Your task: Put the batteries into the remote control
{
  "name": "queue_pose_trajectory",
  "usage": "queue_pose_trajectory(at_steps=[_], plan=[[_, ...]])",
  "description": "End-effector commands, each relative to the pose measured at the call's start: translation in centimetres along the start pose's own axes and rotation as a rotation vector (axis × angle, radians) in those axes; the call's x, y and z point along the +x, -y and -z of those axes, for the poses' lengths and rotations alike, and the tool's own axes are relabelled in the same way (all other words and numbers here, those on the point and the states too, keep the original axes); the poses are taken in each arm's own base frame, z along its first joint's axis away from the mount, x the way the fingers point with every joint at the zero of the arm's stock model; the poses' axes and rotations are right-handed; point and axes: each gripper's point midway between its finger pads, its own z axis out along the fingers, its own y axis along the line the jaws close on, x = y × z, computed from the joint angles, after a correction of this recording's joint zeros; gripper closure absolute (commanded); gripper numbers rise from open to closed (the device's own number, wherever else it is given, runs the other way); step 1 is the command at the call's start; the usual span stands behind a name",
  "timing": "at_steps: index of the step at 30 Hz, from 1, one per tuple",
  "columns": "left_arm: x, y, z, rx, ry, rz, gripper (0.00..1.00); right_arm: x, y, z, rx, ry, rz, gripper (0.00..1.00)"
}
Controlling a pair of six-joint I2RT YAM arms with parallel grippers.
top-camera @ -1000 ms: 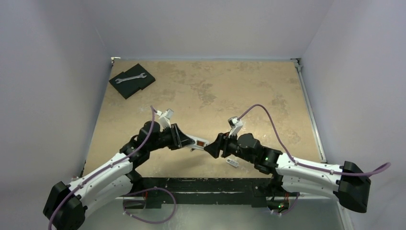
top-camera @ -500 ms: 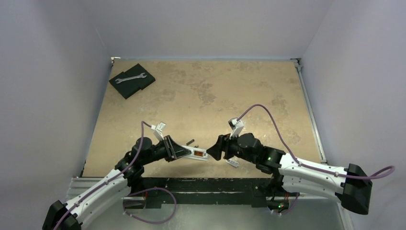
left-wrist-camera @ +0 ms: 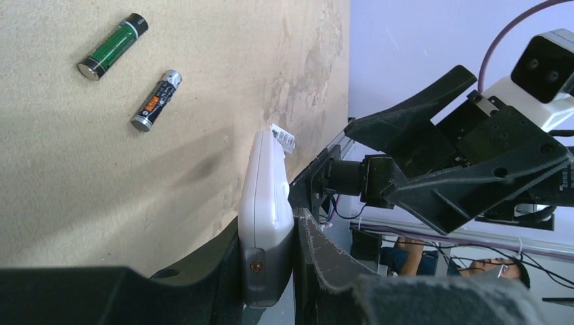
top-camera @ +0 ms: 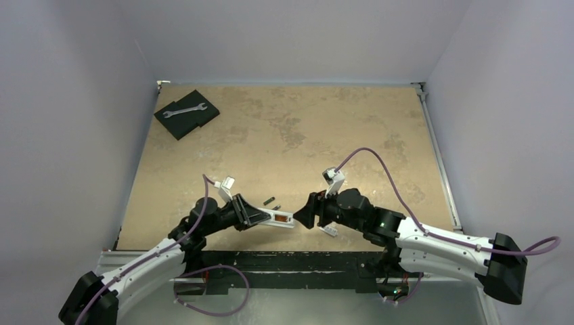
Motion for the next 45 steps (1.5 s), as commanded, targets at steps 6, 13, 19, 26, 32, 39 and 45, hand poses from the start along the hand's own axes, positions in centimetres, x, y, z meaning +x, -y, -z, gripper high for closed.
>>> queue_pose_trajectory(at_steps=[6,13,19,26,32,39,45], plan=[[0.6,-3.3,-0.6,-0.040,0.010,0.000,1.00,-0.4,0.1,0.4,-0.011,0.024,0.019,0.31],[0.5,-4.0,-1.2,-0.075,-0.001,-0.011,1.00,-0.2,-0.3,0.6,-0.039,0.018,0.017,0.30],[0.5,-5.1,-1.2,-0.128,0.001,-0.027,0.95,-0.3,-0.4,0.2,-0.036,0.015,0.035,0.30],[0.9,-6.4,-0.8,-0.185,-0.018,-0.027,0.68,-0.5,-0.8,-0.4,-0.041,0.006,0.054,0.30],[1.2,-6.9,-0.4,-0.217,-0.030,-0.035,0.50,-0.6,-0.7,-0.2,-0.036,0.013,0.053,0.30],[0.7,-7.1,-0.1,-0.290,-0.039,-0.085,0.43,-0.6,-0.5,0.1,-0.032,0.021,0.036,0.29],[0.3,-8.5,1.2,-0.463,-0.076,-0.143,0.41,-0.8,-0.3,0.1,-0.011,0.020,0.047,0.29]])
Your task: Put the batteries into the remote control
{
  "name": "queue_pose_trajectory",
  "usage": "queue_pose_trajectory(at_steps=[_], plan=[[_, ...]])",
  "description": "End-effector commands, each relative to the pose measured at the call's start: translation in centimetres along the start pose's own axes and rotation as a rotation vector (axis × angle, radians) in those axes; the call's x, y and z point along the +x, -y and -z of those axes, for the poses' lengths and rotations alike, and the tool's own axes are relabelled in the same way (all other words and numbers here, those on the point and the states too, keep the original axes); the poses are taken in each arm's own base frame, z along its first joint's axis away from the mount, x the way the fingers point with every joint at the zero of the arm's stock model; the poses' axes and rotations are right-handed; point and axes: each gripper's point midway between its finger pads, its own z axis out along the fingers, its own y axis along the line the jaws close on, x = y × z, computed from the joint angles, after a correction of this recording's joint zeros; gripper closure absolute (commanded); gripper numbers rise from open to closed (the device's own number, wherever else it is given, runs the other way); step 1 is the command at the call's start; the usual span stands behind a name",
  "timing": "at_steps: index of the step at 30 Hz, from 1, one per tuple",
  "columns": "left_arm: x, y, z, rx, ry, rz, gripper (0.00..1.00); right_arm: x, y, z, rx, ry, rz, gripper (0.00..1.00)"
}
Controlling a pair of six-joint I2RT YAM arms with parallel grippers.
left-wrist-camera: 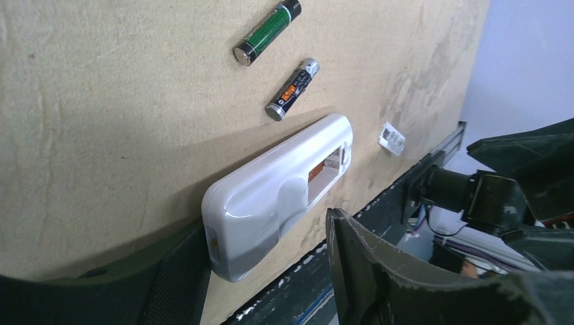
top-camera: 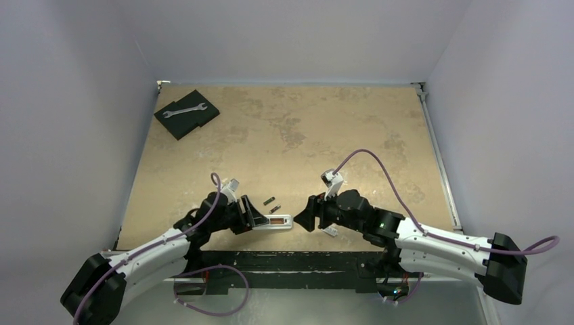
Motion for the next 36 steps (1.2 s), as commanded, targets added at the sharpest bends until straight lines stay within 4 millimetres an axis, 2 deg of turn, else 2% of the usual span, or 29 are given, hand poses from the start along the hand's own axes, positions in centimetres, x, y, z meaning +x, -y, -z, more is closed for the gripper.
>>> queue_pose_trajectory(at_steps=[1,7,13,19,25,29,36], plan=[[0.1,-2.6,0.8,-0.183,-0.035,-0.076,0.41,-2.0,-0.8,0.2,-0.001,0.052,0.012,0.28],[-0.3,-2.7,1.1,-0.228,-0.036,-0.091,0.39,-2.0,-0.5,-0.3,0.036,0.011,0.062,0.28],[-1.4,-2.0,1.1,-0.246,-0.008,-0.100,0.39,-3.0,-0.8,-1.3,0.075,-0.031,0.169,0.26],[-2.3,-0.8,0.0,-0.235,-0.016,-0.118,0.38,-4.6,-0.5,-2.3,0.141,-0.066,0.309,0.25],[-3.2,0.0,-1.1,-0.273,-0.053,-0.158,0.39,-4.8,0.0,-2.9,0.169,-0.119,0.436,0.24],[-4.3,0.4,-0.6,-0.327,-0.042,-0.186,0.39,-4.8,0.0,-3.0,0.138,-0.132,0.529,0.23],[-6.1,2.2,0.4,-0.356,0.000,-0.204,0.39,-6.0,-0.6,-3.3,0.097,-0.117,0.691,0.24]])
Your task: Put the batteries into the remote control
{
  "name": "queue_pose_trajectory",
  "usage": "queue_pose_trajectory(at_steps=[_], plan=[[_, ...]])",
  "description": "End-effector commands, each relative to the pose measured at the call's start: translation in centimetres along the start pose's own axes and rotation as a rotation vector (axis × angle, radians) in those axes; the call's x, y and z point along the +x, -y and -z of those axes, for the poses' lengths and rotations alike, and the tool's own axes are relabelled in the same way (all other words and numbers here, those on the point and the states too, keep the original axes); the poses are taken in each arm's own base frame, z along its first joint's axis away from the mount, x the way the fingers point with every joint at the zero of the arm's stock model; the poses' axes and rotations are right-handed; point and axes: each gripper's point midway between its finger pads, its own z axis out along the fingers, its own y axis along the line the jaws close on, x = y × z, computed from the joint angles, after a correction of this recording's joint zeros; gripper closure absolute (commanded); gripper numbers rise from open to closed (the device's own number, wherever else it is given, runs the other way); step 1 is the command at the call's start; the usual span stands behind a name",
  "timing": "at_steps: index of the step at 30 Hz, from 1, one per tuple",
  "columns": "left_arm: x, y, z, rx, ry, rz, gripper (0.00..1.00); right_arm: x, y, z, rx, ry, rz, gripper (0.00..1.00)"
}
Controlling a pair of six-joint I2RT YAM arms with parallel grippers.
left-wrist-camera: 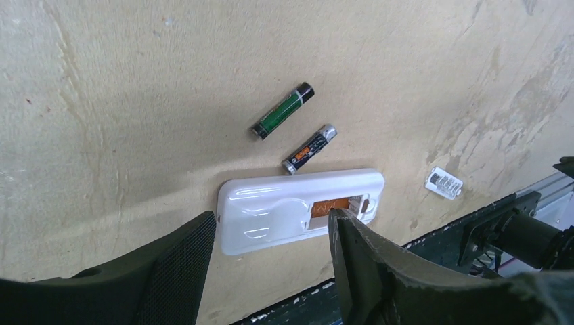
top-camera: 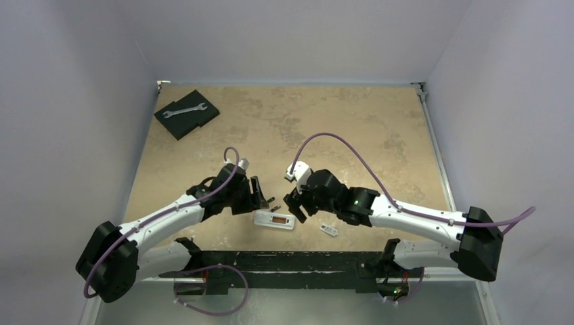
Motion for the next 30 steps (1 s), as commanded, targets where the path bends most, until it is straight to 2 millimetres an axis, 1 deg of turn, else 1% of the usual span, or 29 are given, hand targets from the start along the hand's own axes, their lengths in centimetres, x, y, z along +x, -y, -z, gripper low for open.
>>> queue_pose_trajectory(at_steps=[1,7,12,16,19,23,30], plan=[[-1.8,0.8,1.5,-0.026,0.048,-0.042,0.39,-3.4,0.3,0.2,-0.009,0.072,0.173,0.24],[-3.2,1.8,3.5,-0.030,0.077,-0.084,0.39,-3.1,0.2,-1.3,-0.029,0.016,0.282,0.28],[-5.0,3.2,6.6,-0.022,0.133,-0.127,0.39,-2.3,0.5,-2.5,-0.024,-0.055,0.342,0.35],[-6.4,3.4,9.0,-0.048,0.199,-0.171,0.39,-1.6,-0.1,-3.2,-0.067,-0.075,0.380,0.35],[-7.0,3.7,10.3,-0.050,0.223,-0.214,0.39,-1.6,-0.5,-3.5,-0.095,-0.069,0.401,0.36],[-7.7,4.1,11.8,-0.040,0.264,-0.250,0.39,-1.9,-0.4,-3.9,-0.102,-0.069,0.445,0.36],[-8.7,3.7,14.2,-0.052,0.352,-0.307,0.39,-2.1,0.1,-5.0,-0.126,-0.094,0.533,0.36]])
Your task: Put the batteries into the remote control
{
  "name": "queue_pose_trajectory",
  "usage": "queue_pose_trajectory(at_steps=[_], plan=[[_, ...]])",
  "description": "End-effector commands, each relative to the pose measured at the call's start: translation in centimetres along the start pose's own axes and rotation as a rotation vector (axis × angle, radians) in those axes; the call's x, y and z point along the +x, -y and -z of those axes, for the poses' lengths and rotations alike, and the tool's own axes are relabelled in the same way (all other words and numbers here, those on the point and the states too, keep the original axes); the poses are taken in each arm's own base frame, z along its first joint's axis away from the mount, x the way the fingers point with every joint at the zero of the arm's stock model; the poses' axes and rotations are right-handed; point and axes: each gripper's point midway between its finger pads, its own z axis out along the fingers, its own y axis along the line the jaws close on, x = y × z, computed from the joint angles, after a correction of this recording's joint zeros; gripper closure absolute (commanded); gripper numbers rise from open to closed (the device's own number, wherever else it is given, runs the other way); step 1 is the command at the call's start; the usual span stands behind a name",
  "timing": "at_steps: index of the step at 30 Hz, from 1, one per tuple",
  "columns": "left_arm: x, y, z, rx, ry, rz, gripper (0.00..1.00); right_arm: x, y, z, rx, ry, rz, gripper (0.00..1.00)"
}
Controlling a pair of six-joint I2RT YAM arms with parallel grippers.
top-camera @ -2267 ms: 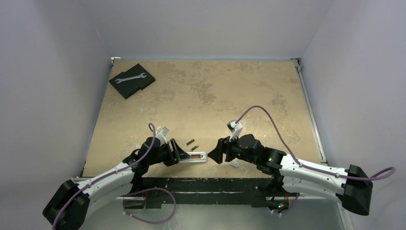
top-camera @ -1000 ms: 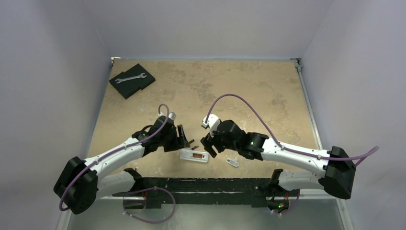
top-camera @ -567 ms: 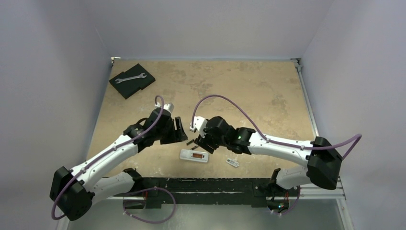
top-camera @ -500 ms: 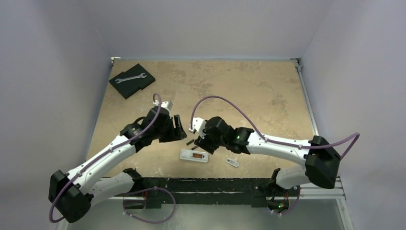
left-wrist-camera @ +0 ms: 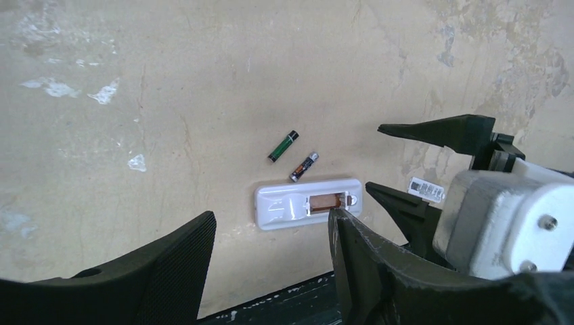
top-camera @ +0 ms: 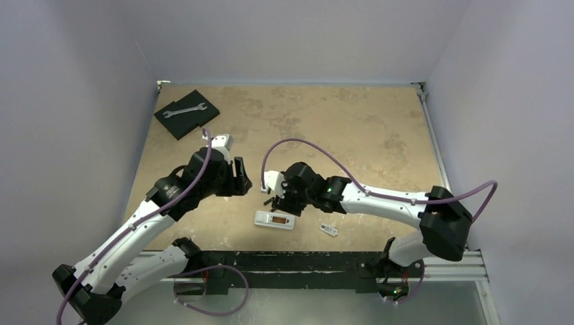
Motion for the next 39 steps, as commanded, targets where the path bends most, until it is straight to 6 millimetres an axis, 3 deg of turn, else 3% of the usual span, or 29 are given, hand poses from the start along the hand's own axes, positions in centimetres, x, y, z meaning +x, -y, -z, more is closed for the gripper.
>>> queue_pose_trajectory(at_steps=[1,12,21,33,39], plan=[[-2.0,-0.3,2.2,0.002,0.098,-0.064,0.39,-1.8,1.1,-0.4,-0.021,0.039,0.085,0.36],[-2.2,0.0,2.4,0.074,0.197,-0.061,0.38,-0.3,0.9,-3.4,-0.143,-0.038,0.260,0.39],[-3.0,-1.6,3.7,0.039,0.319,-0.004,0.31,0.6,1.3,-5.0,-0.207,-0.031,0.344,0.45],[-3.3,-2.5,3.3,-0.002,0.327,0.021,0.26,-0.2,0.7,-5.7,-0.262,-0.001,0.387,0.44],[-3.6,-3.0,2.4,-0.004,0.303,0.028,0.26,0.7,0.0,-5.7,-0.289,-0.015,0.370,0.44]])
